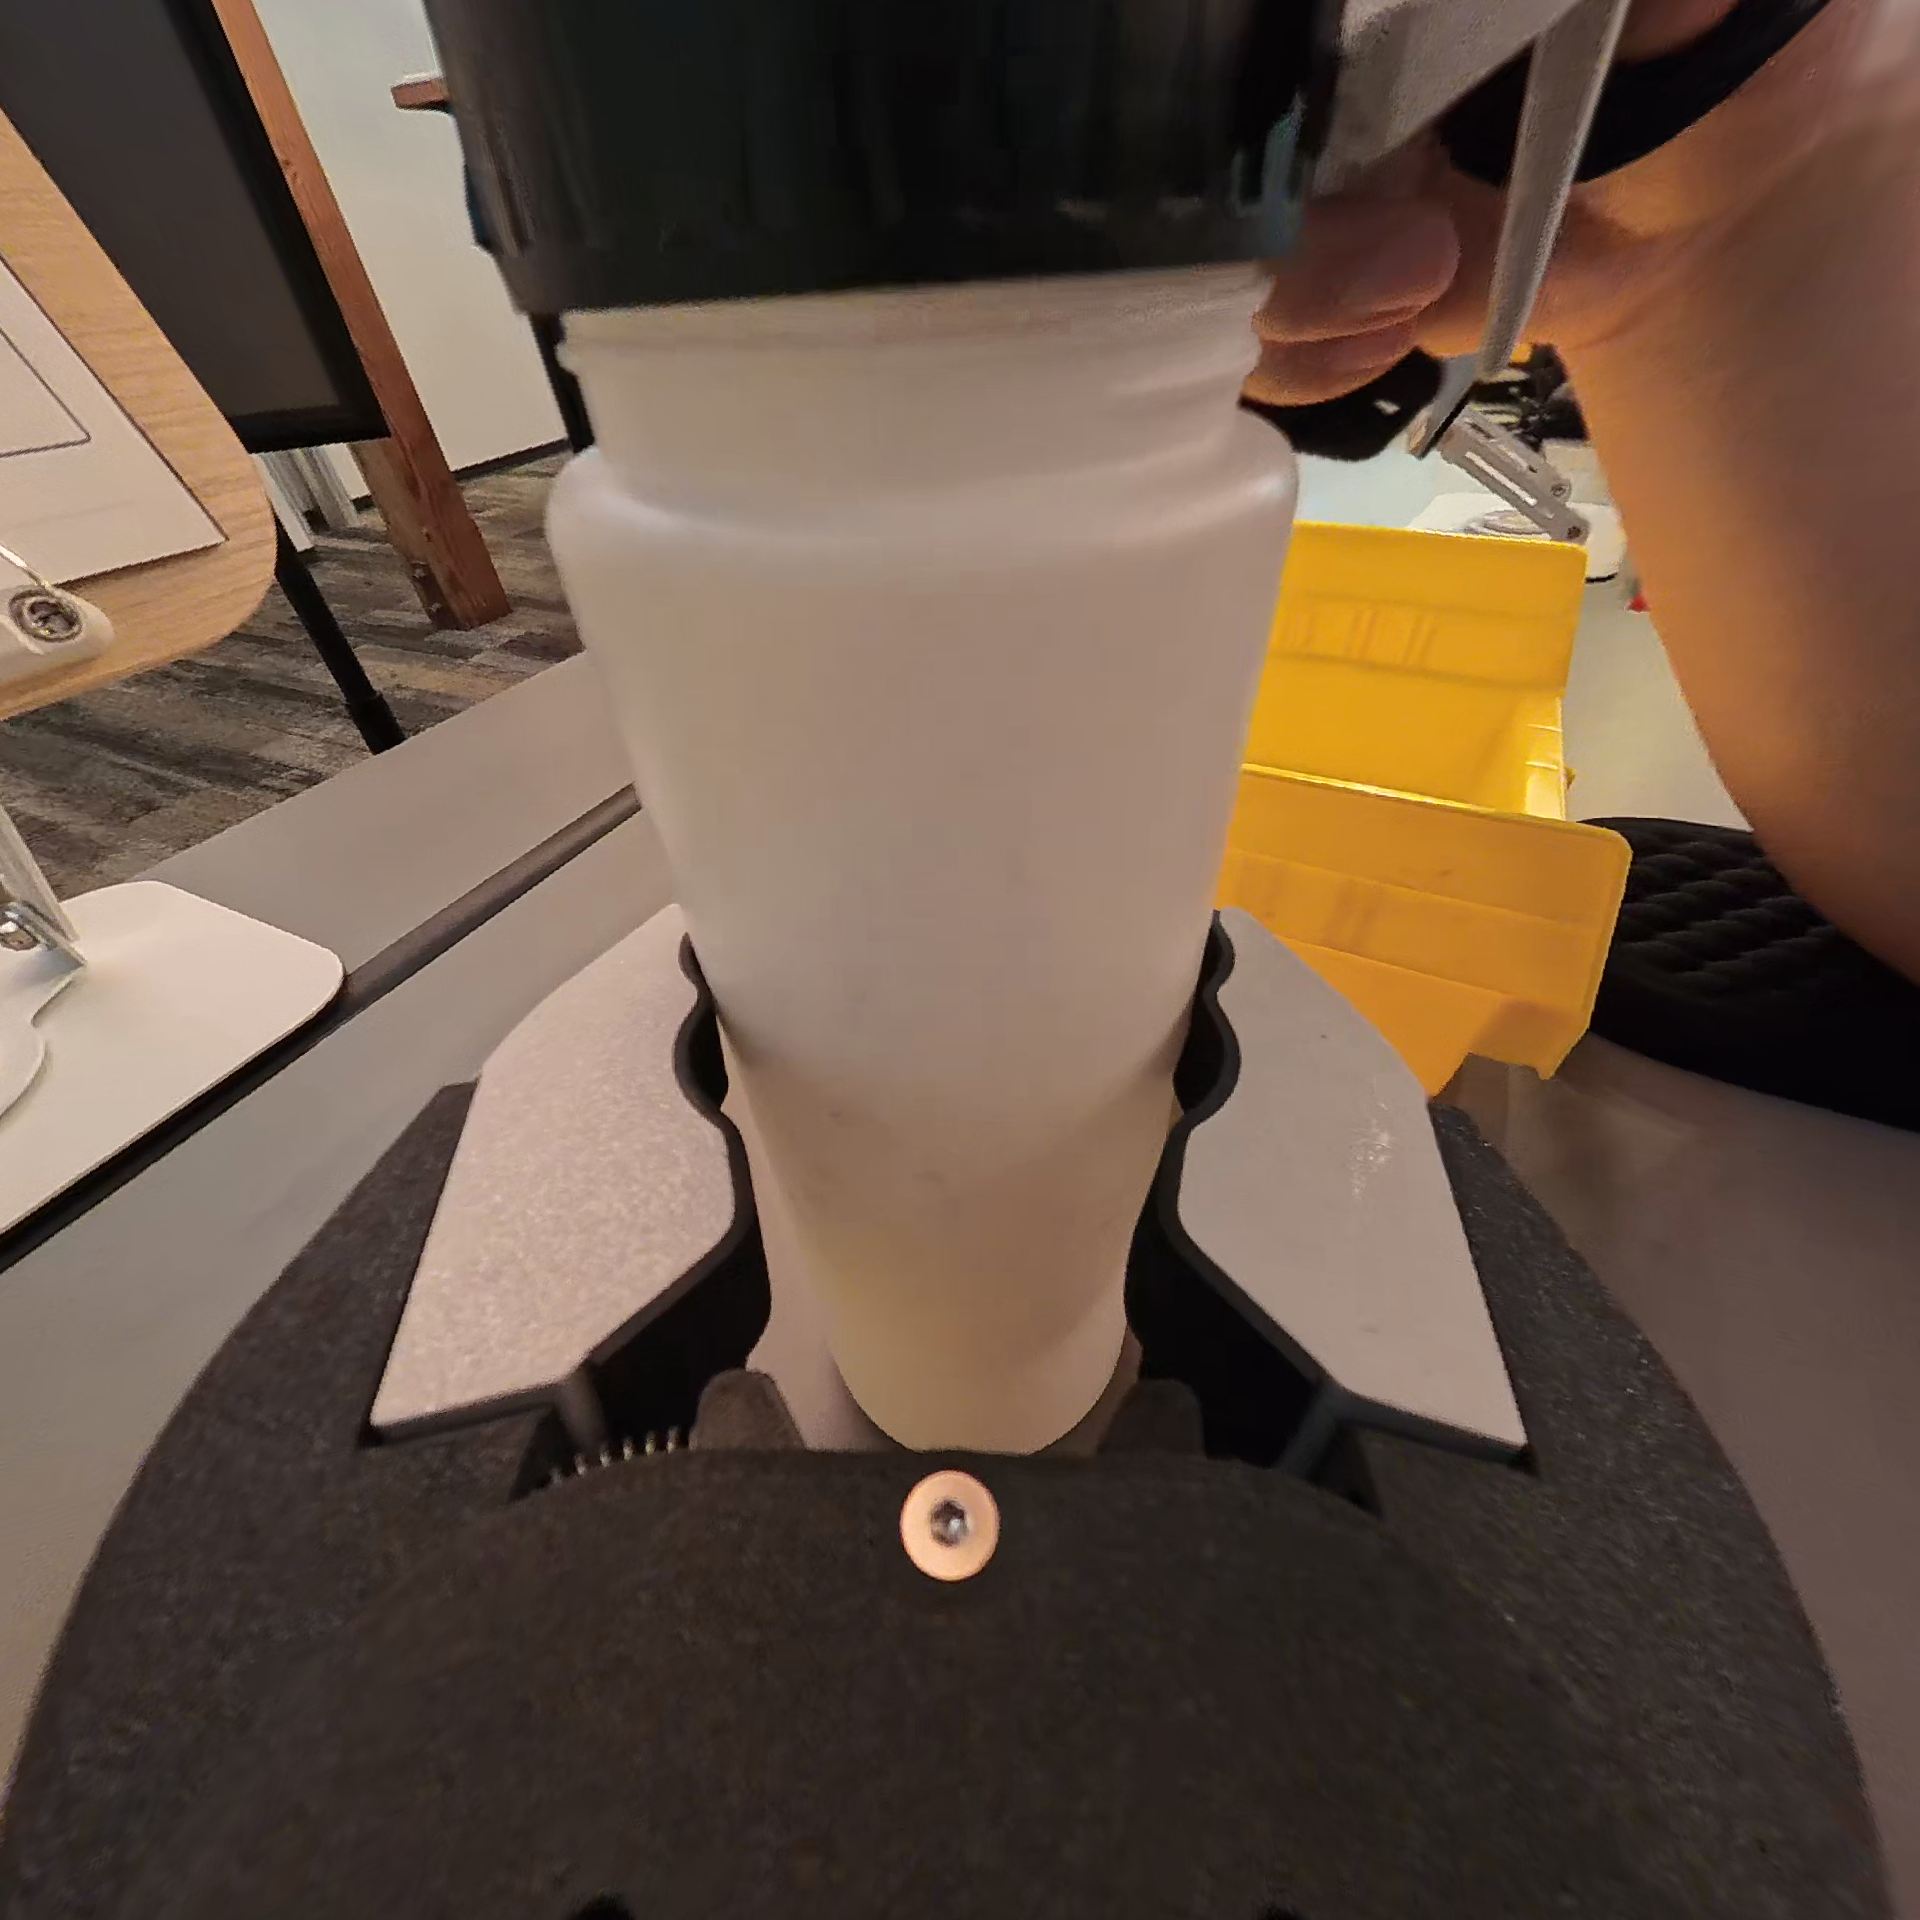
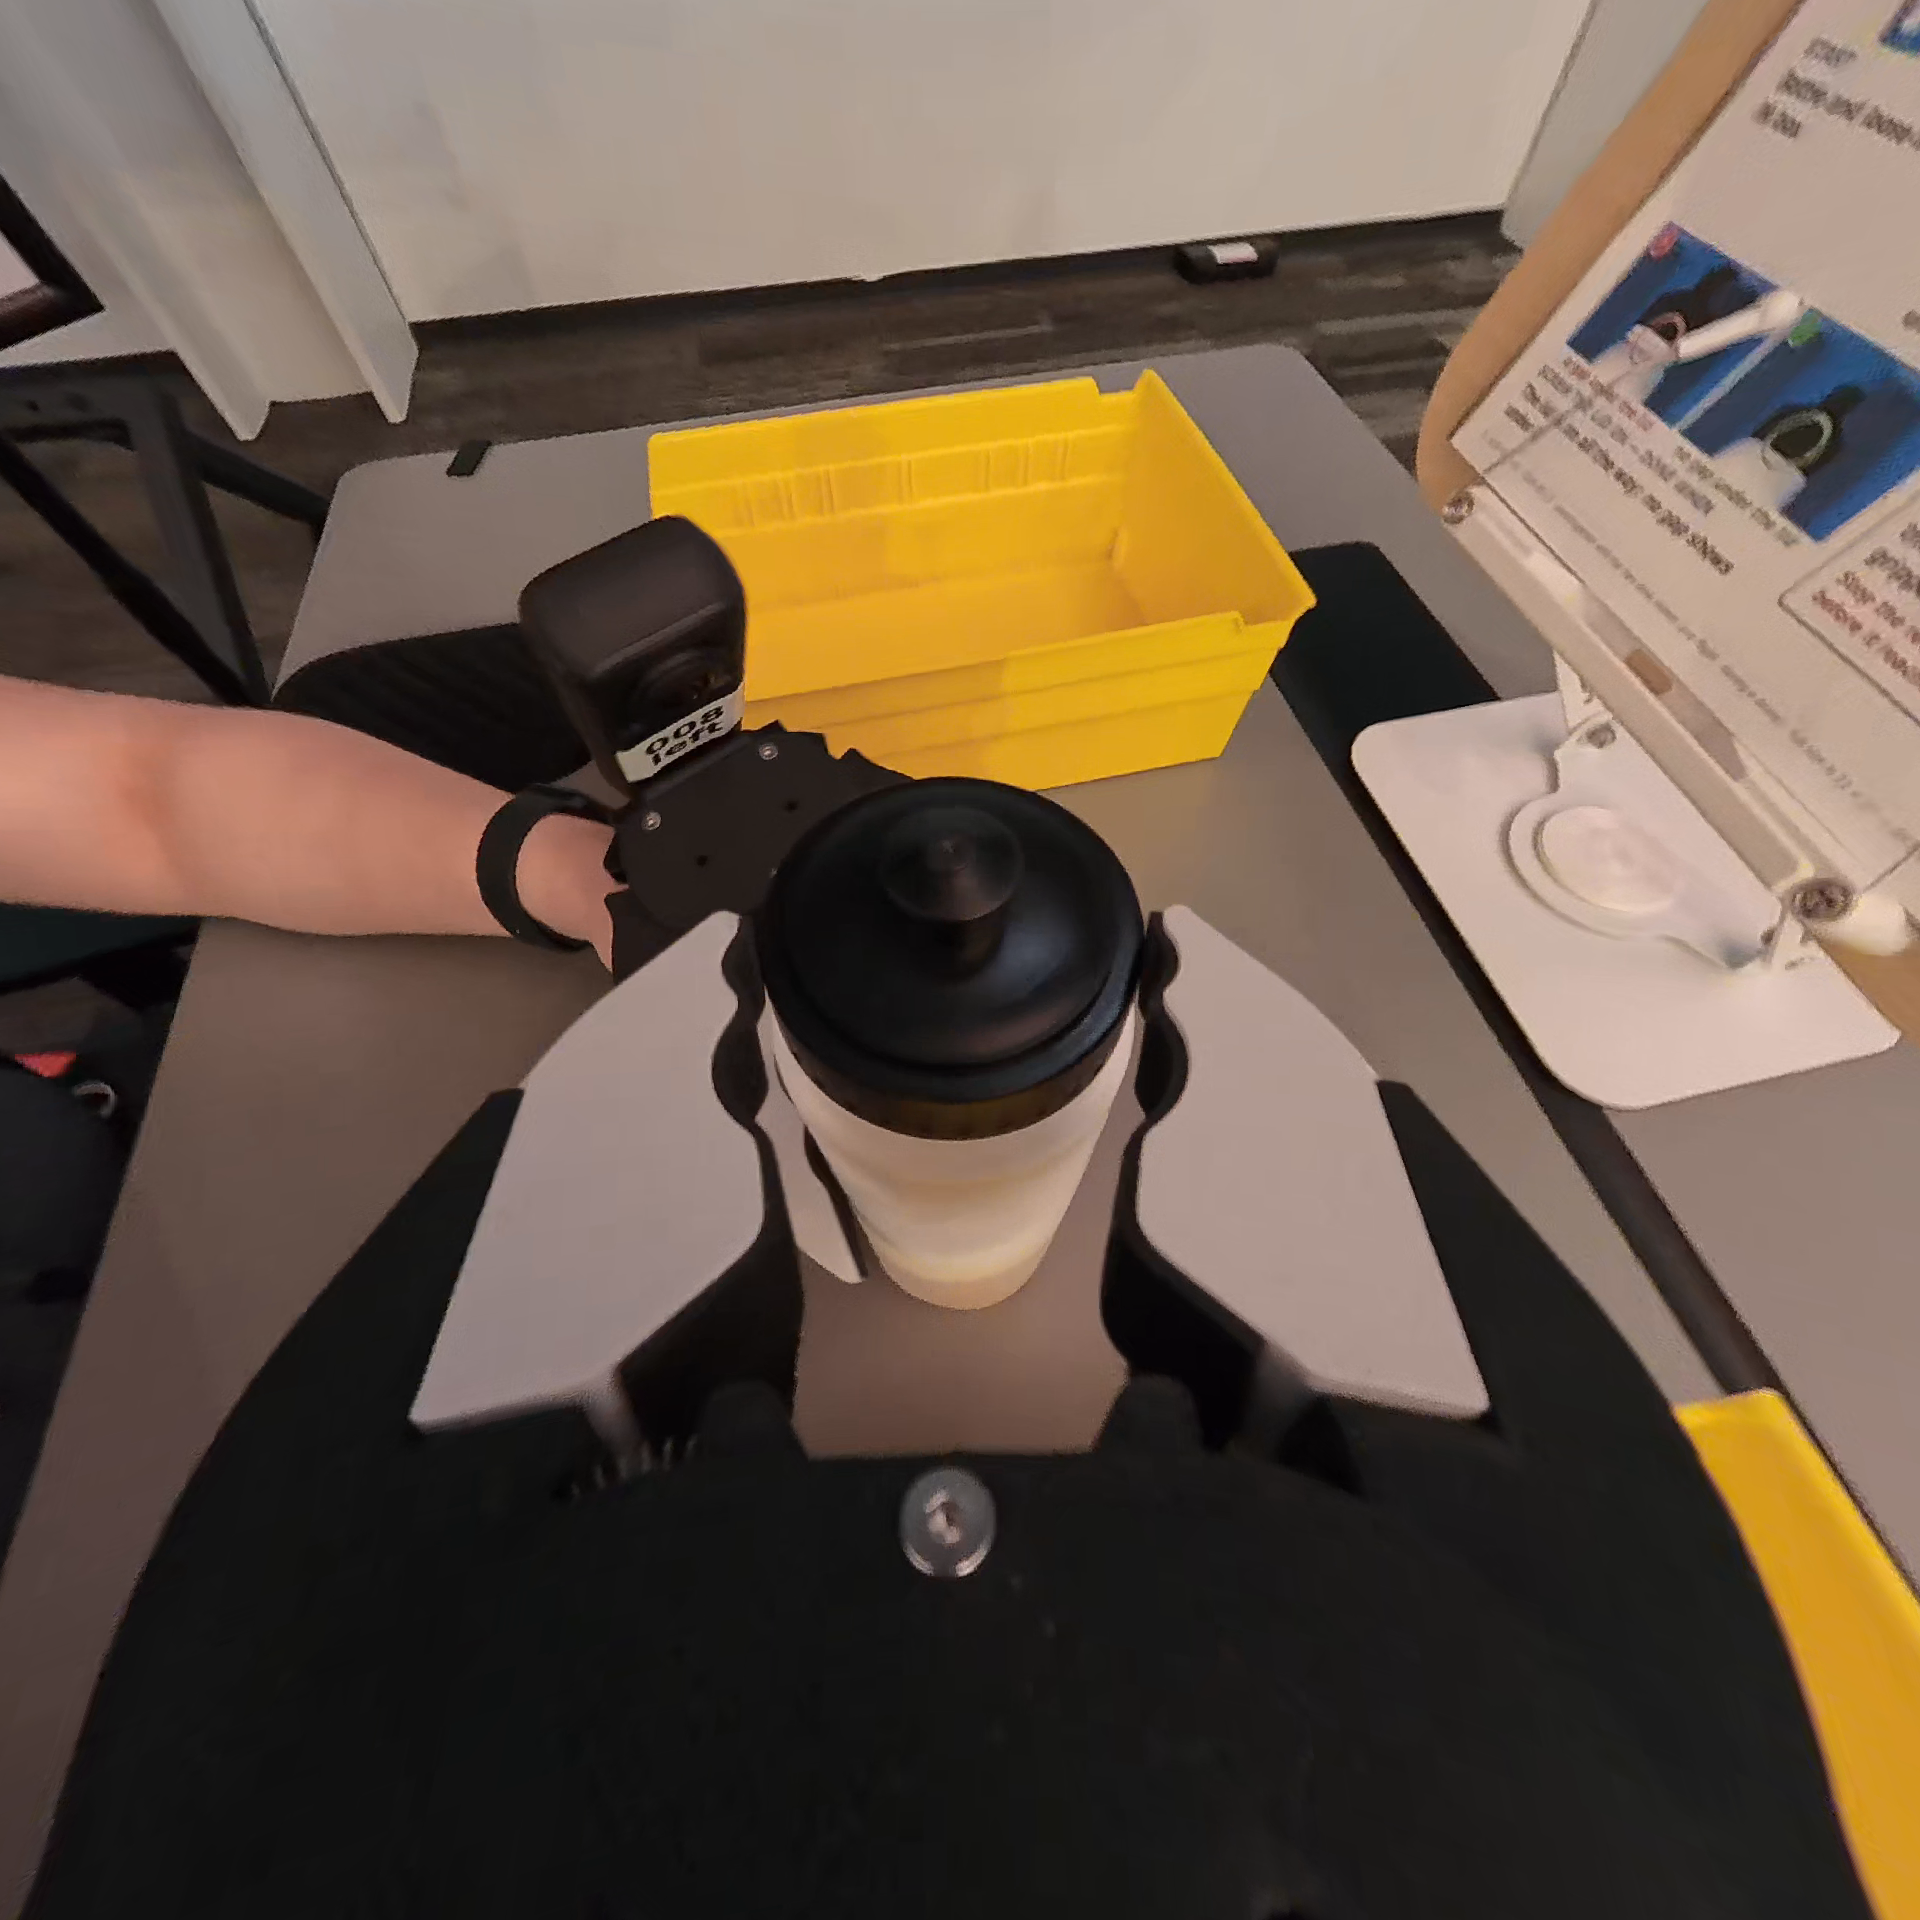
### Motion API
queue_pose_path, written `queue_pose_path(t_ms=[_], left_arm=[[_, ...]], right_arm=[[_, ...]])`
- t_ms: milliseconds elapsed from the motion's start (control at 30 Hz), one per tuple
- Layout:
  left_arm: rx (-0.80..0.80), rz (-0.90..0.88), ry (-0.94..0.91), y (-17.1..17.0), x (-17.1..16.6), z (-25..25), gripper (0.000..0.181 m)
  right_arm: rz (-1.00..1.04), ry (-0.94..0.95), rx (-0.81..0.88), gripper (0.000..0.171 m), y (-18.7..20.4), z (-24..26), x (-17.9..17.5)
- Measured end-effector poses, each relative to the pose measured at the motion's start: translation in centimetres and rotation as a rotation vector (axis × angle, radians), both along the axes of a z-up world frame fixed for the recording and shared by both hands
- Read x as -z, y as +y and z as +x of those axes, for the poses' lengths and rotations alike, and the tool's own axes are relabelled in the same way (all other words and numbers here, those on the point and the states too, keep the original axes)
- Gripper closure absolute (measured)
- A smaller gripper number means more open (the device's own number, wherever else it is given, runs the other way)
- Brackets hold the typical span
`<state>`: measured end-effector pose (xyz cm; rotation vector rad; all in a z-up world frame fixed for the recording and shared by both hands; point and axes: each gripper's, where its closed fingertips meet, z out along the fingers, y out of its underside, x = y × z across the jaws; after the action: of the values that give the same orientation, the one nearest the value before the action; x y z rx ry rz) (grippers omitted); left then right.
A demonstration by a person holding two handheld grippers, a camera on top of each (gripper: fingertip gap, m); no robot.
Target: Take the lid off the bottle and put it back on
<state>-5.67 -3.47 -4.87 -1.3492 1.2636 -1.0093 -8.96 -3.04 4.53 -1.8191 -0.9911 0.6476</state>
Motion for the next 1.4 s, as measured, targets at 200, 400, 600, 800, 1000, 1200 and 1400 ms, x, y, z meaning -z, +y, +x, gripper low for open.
queue_pose_path(t_ms=[200,400,600,800,1000,1200,1400], left_arm=[[-0.226,-0.022,0.051,1.9,0.2,-0.4,0.095],[-0.269,-0.012,0.047,2.1,0.2,-0.5,0.095],[-0.143,-0.013,0.025,1.2,0.1,0.0,0.095],[-0.072,-0.013,0.015,0.3,0.1,0.3,0.095],[-0.195,-0.017,0.059,1.6,0.2,-0.2,0.095],[-0.315,-0.029,0.078,3.3,0.3,-1.3,0.095],[-0.222,-0.032,0.056,2.7,0.2,-0.9,0.095]], right_arm=[[-0.106,0.019,0.252,0.1,1.4,0.1,0.5],[-0.107,-0.019,0.351,0.1,1.5,0.1,0.6],[0.062,-0.031,0.141,0.092,0.6,0.3,-1.1],[0.054,-0.03,0.037,0.097,0.2,0.7,-0.1],[-0.009,-0.036,0.145,0.102,0.8,0.5,0.3],[-0.082,0.001,0.392,0.103,2.1,-0.3,0.7],[-0.002,-0.128,0.29,0.096,1.6,0.1,0.9]])
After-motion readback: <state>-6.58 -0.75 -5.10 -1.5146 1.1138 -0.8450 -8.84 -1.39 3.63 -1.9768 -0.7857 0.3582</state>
